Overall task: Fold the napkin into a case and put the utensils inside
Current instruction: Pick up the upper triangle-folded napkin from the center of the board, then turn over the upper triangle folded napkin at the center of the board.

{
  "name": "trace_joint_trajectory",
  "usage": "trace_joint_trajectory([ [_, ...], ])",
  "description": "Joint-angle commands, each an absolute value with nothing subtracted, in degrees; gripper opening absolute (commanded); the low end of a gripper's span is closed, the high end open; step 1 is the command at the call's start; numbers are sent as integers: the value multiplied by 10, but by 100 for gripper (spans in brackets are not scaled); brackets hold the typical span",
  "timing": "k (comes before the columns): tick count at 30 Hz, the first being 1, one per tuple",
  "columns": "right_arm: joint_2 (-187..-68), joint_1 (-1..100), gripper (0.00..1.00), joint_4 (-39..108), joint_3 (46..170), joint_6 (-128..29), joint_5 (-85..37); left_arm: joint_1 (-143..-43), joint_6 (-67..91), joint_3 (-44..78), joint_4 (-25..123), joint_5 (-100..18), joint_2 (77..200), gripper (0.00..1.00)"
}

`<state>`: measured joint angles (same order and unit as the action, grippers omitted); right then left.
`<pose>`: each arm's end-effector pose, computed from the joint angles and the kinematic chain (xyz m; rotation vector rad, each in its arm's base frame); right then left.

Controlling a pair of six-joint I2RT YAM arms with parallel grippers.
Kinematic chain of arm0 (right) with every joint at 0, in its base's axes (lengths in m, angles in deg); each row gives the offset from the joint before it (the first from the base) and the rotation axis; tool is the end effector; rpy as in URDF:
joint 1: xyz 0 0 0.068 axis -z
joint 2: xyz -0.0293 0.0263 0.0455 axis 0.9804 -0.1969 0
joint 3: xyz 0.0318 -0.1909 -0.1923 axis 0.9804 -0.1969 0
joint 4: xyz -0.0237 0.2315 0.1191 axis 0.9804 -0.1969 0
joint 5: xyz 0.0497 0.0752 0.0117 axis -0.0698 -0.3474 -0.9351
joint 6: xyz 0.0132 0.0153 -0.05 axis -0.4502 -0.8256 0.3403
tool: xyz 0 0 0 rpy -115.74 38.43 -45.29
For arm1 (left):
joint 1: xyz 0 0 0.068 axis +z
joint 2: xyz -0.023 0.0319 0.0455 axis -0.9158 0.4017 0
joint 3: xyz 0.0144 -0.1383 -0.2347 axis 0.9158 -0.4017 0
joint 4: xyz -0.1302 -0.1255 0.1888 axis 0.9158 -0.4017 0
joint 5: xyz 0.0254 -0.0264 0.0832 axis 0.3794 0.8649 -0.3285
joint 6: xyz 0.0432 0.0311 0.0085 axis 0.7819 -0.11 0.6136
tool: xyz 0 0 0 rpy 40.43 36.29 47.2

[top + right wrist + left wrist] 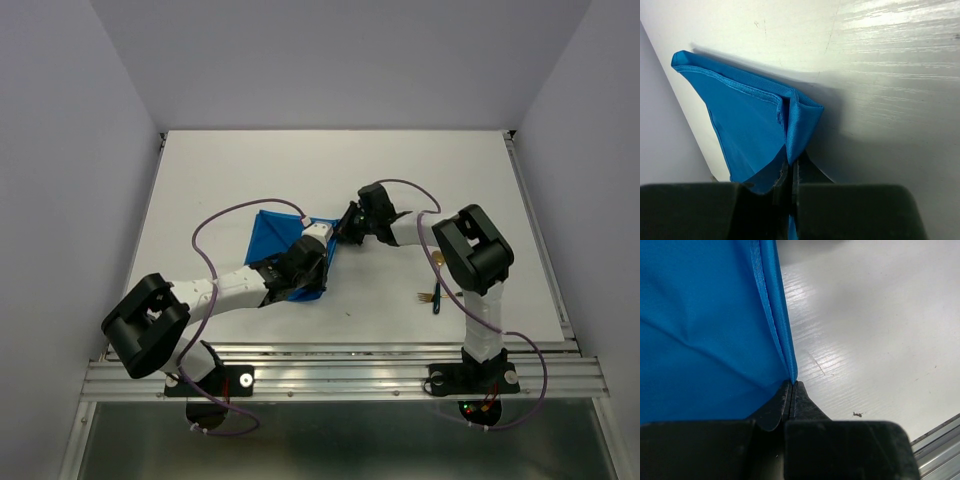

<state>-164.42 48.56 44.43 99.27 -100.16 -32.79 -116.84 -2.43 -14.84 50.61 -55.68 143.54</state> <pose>0.3627 0.2219 0.1241 0.4375 2.4860 1.0512 0.1875 -0.2215 0.1945 0.4167 2.2447 -0.6120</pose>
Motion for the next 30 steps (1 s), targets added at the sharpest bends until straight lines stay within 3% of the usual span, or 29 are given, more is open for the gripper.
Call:
trace_joint_trajectory([
  [1,-1647,486,1,430,1010,-991,-307,-1169,-20,-149,514,-548,1410,0],
  [16,-1510,508,1,375,989,-935,-246,-1178,-12,-51,492,-500,1414,0],
  [30,-1422,571,1,281,982,-851,-242,-1205,-23,75,504,-465,1508,0],
])
